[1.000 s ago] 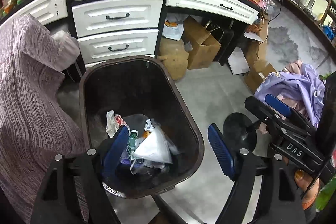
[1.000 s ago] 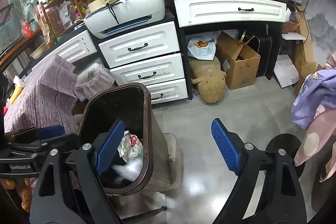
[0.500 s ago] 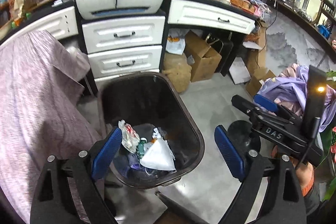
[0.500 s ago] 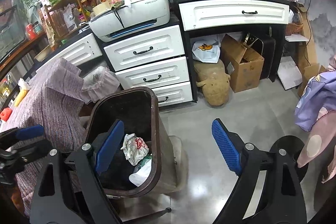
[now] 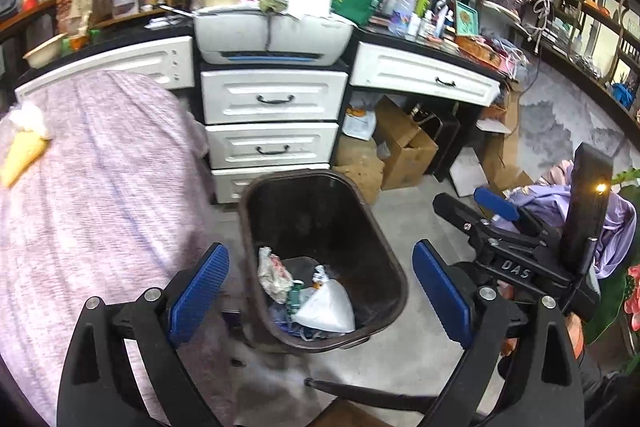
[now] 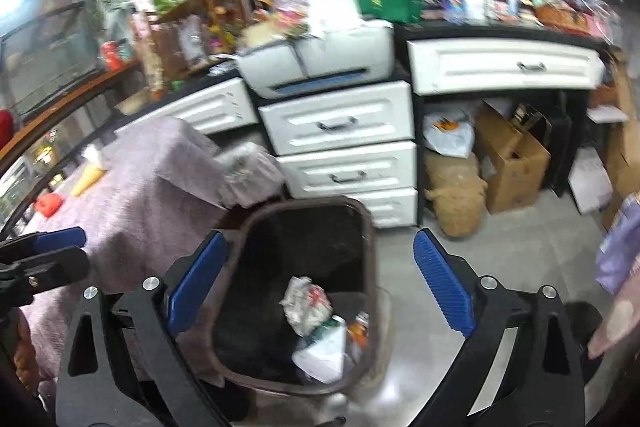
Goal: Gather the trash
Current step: 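Move both open tools back toward the orange and yellow foam nets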
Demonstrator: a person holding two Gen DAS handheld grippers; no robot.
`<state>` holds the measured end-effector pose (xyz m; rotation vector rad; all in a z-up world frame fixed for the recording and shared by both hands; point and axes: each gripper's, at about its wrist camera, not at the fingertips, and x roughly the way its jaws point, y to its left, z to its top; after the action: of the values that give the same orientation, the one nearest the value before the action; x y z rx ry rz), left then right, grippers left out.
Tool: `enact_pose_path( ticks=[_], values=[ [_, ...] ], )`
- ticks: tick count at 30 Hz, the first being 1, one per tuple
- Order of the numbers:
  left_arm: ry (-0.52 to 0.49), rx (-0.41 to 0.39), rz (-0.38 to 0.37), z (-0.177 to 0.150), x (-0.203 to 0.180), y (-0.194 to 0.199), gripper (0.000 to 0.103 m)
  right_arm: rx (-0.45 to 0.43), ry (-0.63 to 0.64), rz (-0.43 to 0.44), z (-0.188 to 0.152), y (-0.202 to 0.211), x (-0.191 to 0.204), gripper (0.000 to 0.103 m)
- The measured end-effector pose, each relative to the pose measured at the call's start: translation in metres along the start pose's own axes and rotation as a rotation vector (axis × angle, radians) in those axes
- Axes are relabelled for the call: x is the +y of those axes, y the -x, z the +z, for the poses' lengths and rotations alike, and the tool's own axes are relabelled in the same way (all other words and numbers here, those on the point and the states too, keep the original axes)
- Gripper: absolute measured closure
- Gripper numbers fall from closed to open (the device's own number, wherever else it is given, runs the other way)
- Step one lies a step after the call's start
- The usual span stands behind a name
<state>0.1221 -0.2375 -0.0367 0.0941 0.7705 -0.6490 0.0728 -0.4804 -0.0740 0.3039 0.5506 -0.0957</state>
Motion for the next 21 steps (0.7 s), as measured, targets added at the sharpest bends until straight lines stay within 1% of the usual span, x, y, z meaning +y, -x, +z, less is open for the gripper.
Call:
enact_pose_path(
  ticks=[3,7,9,13,18,21],
  values=[
    [0.016,-0.028,0.037,0.000,0.017,0.018,0.010,-0.031,0.059,0.078,0.010,0.004,0.028,0.008],
    [0.053,-0.072,0.086,-0.001,0.043,0.042,0.009,-0.039,0.098,0.201,0.023,0.003,0.062,0.006],
    [0.075,-0.091,0.122,-0.004,0.058,0.053,0.008,-0.018,0.126,0.271,0.030,-0.003,0.084,0.006],
    [0.140,-0.100,0.198,-0.013,0.098,0.074,0.007,0.016,0.200,0.368,0.038,-0.013,0.130,0.006],
    [0.225,-0.095,0.272,-0.025,0.145,0.094,0.007,0.078,0.271,0.450,0.042,-0.028,0.181,0.006],
    [0.261,-0.105,0.334,-0.029,0.172,0.107,0.007,0.105,0.293,0.483,0.040,-0.034,0.203,0.006]
  ],
)
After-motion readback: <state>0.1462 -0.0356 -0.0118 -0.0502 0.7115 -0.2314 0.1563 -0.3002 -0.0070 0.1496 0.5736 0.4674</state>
